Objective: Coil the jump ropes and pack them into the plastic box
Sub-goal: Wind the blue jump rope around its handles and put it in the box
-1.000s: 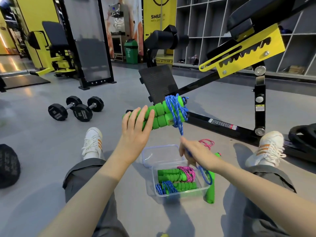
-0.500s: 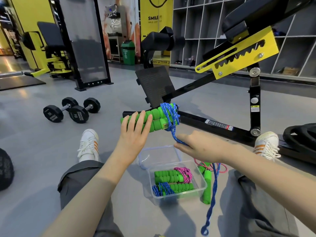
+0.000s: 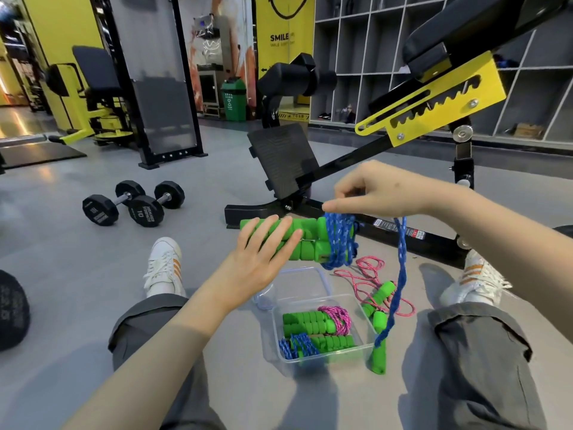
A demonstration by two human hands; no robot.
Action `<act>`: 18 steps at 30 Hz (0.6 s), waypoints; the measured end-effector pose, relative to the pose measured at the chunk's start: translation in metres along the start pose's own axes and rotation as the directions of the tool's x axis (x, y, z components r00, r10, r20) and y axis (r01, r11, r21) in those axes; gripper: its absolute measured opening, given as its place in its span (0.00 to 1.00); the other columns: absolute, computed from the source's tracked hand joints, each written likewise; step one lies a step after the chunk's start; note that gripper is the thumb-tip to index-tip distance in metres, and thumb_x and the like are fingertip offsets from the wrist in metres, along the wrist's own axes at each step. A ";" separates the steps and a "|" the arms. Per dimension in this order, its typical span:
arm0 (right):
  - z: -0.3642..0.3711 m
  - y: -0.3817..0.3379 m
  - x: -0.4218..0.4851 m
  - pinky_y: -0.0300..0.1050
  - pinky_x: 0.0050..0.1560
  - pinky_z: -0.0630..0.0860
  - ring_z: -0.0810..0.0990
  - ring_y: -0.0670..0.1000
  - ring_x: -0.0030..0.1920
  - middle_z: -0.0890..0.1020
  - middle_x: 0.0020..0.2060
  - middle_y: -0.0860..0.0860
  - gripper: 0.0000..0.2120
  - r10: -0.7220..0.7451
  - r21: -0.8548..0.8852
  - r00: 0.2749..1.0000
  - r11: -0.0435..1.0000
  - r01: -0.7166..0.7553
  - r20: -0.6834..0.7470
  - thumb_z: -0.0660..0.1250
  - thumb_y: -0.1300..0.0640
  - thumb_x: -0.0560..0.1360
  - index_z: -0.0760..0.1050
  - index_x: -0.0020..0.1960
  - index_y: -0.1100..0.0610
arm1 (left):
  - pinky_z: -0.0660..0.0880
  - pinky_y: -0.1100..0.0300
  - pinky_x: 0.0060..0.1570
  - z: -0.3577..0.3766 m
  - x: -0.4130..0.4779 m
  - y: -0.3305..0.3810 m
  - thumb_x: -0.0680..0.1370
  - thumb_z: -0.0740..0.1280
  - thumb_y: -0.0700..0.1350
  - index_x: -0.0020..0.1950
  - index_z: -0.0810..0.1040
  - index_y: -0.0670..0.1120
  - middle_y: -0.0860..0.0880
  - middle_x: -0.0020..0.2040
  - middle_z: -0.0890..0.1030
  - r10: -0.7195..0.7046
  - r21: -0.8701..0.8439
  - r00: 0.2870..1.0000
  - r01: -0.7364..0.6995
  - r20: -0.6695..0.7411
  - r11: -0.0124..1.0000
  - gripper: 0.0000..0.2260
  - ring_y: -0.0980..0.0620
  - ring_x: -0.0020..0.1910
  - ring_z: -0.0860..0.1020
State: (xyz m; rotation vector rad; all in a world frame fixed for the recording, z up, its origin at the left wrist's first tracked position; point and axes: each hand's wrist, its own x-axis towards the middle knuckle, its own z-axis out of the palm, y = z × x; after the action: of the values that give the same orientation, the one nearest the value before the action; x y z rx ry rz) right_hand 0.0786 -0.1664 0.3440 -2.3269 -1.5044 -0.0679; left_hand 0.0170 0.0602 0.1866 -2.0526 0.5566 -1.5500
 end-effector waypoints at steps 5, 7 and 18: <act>0.000 0.010 0.007 0.33 0.30 0.66 0.67 0.42 0.26 0.71 0.25 0.48 0.18 0.015 0.133 0.995 0.991 -0.002 -0.095 0.66 0.50 0.75 0.74 0.33 0.62 | 0.66 0.44 0.64 -0.009 0.013 0.006 0.81 0.57 0.34 0.68 0.68 0.40 0.38 0.65 0.68 0.032 -0.048 0.998 -0.035 -0.062 0.998 0.15 0.39 0.63 0.71; 0.004 0.015 0.008 0.33 0.28 0.65 0.66 0.44 0.26 0.69 0.25 0.49 0.21 0.059 0.217 0.995 0.975 -0.042 -0.076 0.66 0.50 0.75 0.73 0.34 0.66 | 0.66 0.45 0.64 -0.011 0.018 0.008 0.81 0.57 0.35 0.68 0.68 0.41 0.39 0.65 0.69 0.023 -0.068 0.997 -0.028 -0.079 0.997 0.15 0.40 0.63 0.71; 0.042 0.043 0.008 0.38 0.31 0.69 0.68 0.46 0.24 0.70 0.25 0.49 0.26 0.157 0.816 0.968 0.522 -0.249 0.195 0.55 0.39 0.74 0.71 0.31 0.59 | 0.68 0.45 0.64 -0.014 0.032 0.021 0.81 0.58 0.35 0.71 0.64 0.41 0.39 0.66 0.68 -0.034 -0.123 0.988 0.016 -0.148 0.992 0.18 0.40 0.64 0.70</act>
State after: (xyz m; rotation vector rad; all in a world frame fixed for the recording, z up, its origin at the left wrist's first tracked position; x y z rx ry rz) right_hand 0.1137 -0.1607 0.2948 -1.6598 -0.9288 0.7016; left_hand 0.0116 0.0228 0.2010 -2.0492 0.6998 -1.7347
